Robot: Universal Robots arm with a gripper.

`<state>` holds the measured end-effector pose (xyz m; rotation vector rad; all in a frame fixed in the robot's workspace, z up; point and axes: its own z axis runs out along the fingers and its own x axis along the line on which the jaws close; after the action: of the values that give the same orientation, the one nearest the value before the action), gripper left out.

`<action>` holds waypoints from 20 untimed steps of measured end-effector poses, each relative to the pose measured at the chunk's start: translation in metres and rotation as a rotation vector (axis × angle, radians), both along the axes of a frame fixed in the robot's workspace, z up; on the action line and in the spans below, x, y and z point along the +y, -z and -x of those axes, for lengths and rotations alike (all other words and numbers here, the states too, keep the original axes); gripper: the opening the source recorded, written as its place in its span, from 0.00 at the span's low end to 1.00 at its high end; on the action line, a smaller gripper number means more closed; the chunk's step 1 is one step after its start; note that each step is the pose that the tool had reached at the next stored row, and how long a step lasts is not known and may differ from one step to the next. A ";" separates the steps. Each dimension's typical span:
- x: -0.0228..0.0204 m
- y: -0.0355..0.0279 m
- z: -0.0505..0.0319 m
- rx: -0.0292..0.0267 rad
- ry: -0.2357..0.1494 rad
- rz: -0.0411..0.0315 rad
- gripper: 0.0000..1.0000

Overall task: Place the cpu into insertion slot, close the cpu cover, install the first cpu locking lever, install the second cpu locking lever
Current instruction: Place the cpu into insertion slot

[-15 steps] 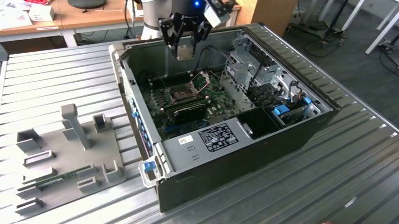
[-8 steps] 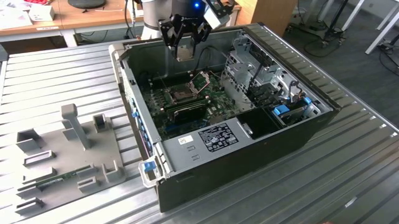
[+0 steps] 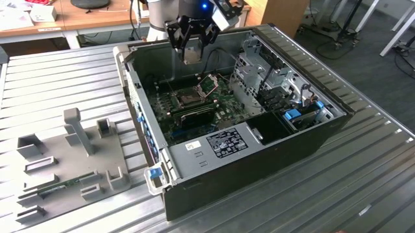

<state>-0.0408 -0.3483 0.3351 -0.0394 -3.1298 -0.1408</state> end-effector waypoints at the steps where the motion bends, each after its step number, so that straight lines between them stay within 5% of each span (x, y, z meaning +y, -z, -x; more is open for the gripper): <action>1: 0.0000 0.0008 0.0000 0.0000 0.000 0.0000 0.54; 20: 0.0000 0.0160 0.0000 0.0001 0.000 0.0001 0.54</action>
<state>-0.0408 -0.3482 0.3191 -0.0395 -3.1298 -0.1407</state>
